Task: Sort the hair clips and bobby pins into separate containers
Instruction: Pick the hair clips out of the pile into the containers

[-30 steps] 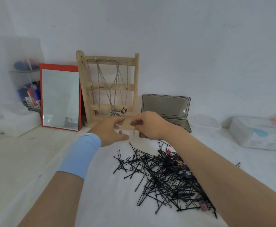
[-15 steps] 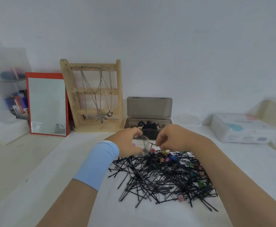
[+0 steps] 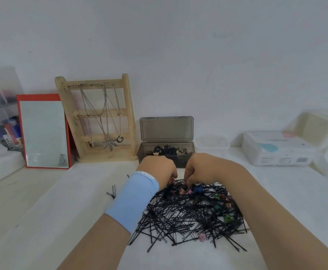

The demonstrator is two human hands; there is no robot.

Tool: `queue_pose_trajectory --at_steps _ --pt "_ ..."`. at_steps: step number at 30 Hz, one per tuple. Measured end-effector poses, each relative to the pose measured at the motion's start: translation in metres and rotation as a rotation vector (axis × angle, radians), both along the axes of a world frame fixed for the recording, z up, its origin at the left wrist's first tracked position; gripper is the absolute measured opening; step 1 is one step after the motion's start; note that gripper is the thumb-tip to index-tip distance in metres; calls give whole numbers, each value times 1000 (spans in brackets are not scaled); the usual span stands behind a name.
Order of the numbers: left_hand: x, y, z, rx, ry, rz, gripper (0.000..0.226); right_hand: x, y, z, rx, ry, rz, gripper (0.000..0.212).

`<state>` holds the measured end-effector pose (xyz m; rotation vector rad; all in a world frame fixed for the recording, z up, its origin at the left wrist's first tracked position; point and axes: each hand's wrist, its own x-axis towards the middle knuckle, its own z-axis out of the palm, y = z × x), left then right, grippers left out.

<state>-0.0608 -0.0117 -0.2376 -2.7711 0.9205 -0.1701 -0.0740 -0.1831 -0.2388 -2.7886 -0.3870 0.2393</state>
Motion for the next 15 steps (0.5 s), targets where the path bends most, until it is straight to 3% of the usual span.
queue_pose_trajectory --at_steps 3,7,11,15 --pt "1 -6 -5 61 -13 28 29 1 -3 1 56 -29 -12 6" --pt "5 -1 -8 -34 -53 -3 19 3 -4 3 139 -65 -11 13" --pt "4 18 -3 -269 -36 -29 13 3 -5 2 144 -103 -28 6" --pt "7 46 15 -596 127 73 7 2 -1 4 180 -142 -47 16"
